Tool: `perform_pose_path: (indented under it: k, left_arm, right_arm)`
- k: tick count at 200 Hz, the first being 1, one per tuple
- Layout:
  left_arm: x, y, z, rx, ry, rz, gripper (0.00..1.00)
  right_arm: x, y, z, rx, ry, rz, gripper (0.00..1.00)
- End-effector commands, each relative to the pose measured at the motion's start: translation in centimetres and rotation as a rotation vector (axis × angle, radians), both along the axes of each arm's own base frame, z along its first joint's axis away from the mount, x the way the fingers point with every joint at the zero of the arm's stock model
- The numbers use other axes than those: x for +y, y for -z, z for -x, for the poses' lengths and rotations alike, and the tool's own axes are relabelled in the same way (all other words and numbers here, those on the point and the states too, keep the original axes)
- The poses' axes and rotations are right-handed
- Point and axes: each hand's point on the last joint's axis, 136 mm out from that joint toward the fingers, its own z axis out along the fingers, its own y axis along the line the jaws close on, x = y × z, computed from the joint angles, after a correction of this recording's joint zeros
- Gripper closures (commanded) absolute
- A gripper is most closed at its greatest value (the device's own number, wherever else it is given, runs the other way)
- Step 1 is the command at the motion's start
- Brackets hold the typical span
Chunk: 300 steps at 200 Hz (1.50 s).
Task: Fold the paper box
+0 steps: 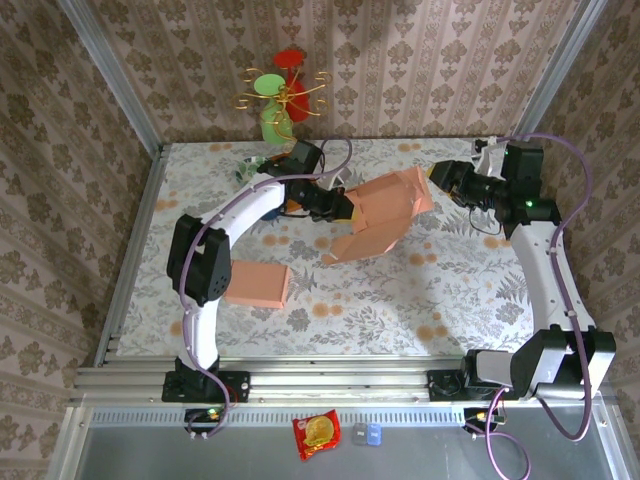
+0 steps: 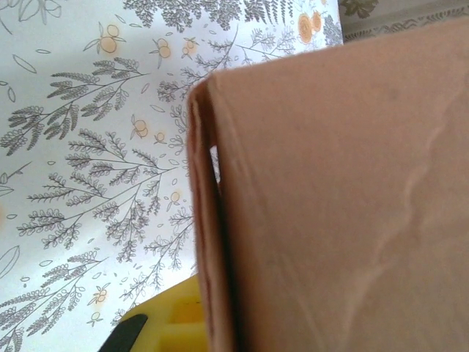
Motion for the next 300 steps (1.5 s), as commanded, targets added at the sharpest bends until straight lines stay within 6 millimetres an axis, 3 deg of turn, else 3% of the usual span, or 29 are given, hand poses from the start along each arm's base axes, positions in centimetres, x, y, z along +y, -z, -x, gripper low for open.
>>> perform_pose_path:
  k: [1, 121, 222, 268, 272, 300]
  left_arm:
    - [0.0, -0.4, 0.0, 0.005, 0.034, 0.021, 1.00]
    - [-0.2, -0.4, -0.1, -0.004, 0.023, 0.002, 1.00]
    - [-0.1, -0.9, 0.4, -0.056, 0.009, -0.125, 1.00]
    - [0.2, -1.0, 0.8, -0.084, -0.018, -0.227, 1.00]
    - [0.2, -1.1, 0.9, -0.086, -0.021, -0.232, 1.00]
    - [0.0, -1.6, 1.3, -0.110, -0.023, -0.275, 1.00]
  right_arm:
    - [1.3, 0.4, 0.7, -0.031, -0.084, 0.019, 0.53]
    - [2.9, 2.6, 1.7, 0.005, -0.116, 0.208, 0.61]
    - [3.4, 5.6, 1.9, 0.091, -0.096, 0.581, 0.66]
    - [2.7, 6.5, 1.6, 0.134, -0.037, 0.720, 0.69]
    - [2.7, 7.4, 1.2, 0.160, -0.039, 0.741, 0.69]
    - [2.5, 8.3, 1.1, 0.201, -0.007, 0.822, 0.69]
